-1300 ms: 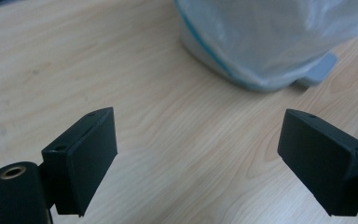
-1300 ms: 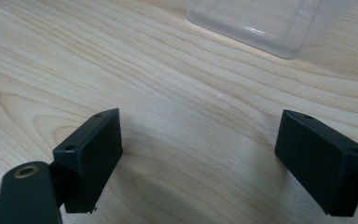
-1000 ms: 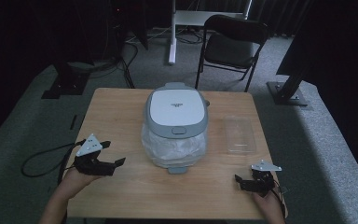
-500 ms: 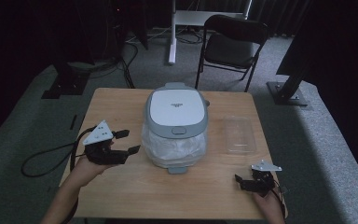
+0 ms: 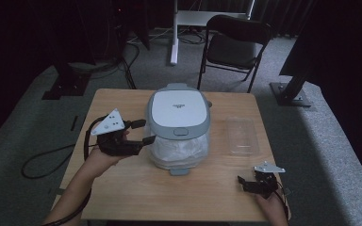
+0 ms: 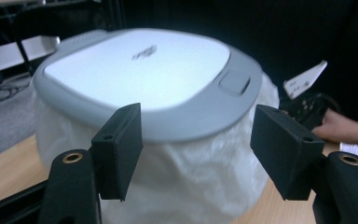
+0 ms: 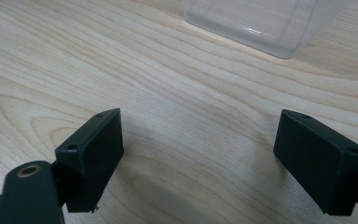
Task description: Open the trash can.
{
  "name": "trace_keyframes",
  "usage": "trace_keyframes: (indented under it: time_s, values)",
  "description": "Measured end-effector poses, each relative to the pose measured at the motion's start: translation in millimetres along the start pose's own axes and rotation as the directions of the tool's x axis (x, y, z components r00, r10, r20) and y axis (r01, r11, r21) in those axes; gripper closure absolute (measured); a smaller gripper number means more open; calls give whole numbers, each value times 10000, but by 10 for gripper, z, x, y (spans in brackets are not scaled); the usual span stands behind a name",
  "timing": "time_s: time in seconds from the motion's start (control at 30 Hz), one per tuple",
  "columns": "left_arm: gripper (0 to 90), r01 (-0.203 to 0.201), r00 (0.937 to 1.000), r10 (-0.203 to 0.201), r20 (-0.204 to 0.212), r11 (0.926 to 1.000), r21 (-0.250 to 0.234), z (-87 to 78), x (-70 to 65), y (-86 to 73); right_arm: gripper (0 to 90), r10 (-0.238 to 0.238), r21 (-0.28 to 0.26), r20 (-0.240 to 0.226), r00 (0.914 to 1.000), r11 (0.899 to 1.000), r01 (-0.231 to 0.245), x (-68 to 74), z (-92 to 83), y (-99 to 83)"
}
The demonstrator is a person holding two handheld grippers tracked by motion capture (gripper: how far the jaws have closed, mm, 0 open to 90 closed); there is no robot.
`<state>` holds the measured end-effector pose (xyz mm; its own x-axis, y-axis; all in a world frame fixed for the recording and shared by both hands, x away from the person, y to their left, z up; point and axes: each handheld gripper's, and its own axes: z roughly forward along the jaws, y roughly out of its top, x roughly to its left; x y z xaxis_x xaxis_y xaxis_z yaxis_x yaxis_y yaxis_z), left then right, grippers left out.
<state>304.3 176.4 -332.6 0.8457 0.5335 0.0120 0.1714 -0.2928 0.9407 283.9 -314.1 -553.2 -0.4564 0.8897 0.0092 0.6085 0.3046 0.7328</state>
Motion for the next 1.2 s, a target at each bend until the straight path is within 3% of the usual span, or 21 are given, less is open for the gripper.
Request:
trace_keyframes:
  time_s: [0.17,0.27,0.57,0.67,0.8,0.93,1.2]
  values:
    - [502,11,9998,-3,191,9991,-433,92,-22,83,187,92,-82,96,9999,9999,-91,-7,-6,-3]
    - [568,-264,9994,272,229,9990,-359,179,-54,107,187,90,-82,95,9999,9999,-90,-7,-6,-4]
    - [731,-816,9928,821,876,9966,-82,438,-176,158,179,0,-78,6,10000,10000,0,-1,-9,-5]
    - [794,-749,9950,735,674,9970,181,555,-217,181,158,-160,-28,-119,9998,9999,159,9,-7,-6]
    - [885,-647,9945,633,839,9978,142,640,-243,211,159,-127,-35,-133,9998,9999,126,6,-7,-7]
    - [900,-525,9923,487,1135,9981,312,753,-233,217,159,-55,-38,-88,9999,10000,55,3,-8,-7]
    - [900,-620,9933,565,1007,9967,528,774,-248,246,159,-5,-46,-101,9999,10000,5,-1,-10,-8]
